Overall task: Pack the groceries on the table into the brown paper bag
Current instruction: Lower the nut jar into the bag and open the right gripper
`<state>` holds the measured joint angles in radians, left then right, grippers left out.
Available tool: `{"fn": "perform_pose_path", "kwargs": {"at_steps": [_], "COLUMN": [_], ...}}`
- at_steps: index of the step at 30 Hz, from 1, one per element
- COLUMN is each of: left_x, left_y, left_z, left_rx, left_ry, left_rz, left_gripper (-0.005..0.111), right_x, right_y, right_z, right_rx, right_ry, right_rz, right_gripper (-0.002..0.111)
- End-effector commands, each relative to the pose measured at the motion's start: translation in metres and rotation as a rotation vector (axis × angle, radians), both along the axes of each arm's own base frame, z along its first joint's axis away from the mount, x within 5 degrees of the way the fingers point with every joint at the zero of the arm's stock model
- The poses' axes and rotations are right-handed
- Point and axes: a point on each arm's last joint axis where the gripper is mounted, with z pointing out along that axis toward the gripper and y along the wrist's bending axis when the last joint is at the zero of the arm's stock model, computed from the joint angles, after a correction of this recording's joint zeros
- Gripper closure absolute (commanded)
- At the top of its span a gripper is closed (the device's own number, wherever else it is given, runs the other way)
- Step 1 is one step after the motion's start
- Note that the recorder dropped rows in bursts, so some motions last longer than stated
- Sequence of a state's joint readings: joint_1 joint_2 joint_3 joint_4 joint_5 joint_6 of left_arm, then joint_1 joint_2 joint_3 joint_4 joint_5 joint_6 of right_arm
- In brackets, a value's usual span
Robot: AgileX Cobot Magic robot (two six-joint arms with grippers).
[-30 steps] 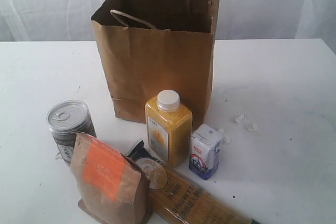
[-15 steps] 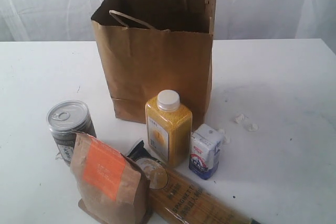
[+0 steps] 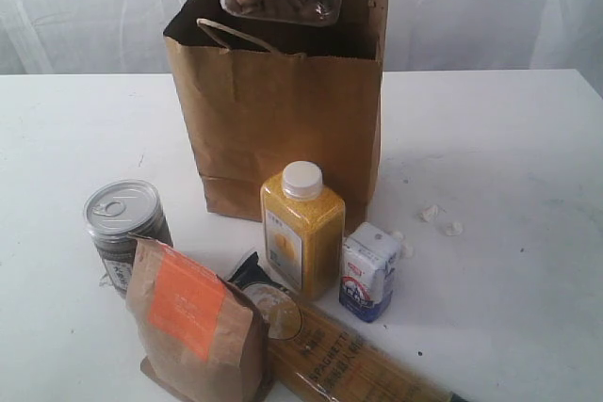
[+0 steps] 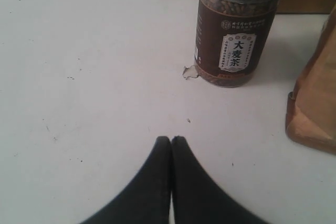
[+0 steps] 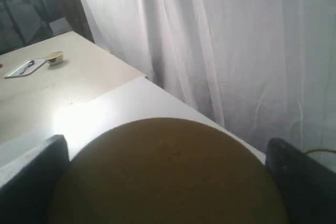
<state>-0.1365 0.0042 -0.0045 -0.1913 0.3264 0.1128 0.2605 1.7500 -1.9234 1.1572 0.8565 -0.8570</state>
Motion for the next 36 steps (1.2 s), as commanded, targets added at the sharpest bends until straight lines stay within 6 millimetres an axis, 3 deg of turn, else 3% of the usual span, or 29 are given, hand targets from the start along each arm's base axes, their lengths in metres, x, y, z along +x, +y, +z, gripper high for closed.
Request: {"fn": "perform_pose_path", "kwargs": {"at_steps": [1, 7, 23, 31, 36], "left_x": [-0.001, -0.001, -0.001, -0.001, -0.001], "left_y": [-0.001, -0.001, -0.001, -0.001, -0.001], "left_z": [-0.002, -0.002, -0.002, -0.002, -0.002], "left_rx": [-0.01, -0.01, -0.01, -0.01, -0.01], "left_ry": [0.01, 0.01, 0.01, 0.01, 0.01], "left_rz": [-0.008, -0.008, -0.008, -0.008, -0.008], "left_gripper": [0.107, 0.107, 0.107, 0.107, 0.107], "right_x": [0.0, 0.007, 0.005, -0.001, -0.005], "right_y": [-0.005, -0.012, -0.01, -0.008, -0.007], "right_z": [0.01, -0.015, -0.026, -0.031, -0.033], "right_rx": [0.008, -0.244, -0.283, -0.314, -0.332], "right_ry": [-0.059, -0.049, -0.005, 0.035, 0.06], "right_rz": [-0.067, -0.121, -0.079, -0.011, 0.029], "right_gripper": [0.099, 0.099, 0.098, 0.07, 0.067]}}
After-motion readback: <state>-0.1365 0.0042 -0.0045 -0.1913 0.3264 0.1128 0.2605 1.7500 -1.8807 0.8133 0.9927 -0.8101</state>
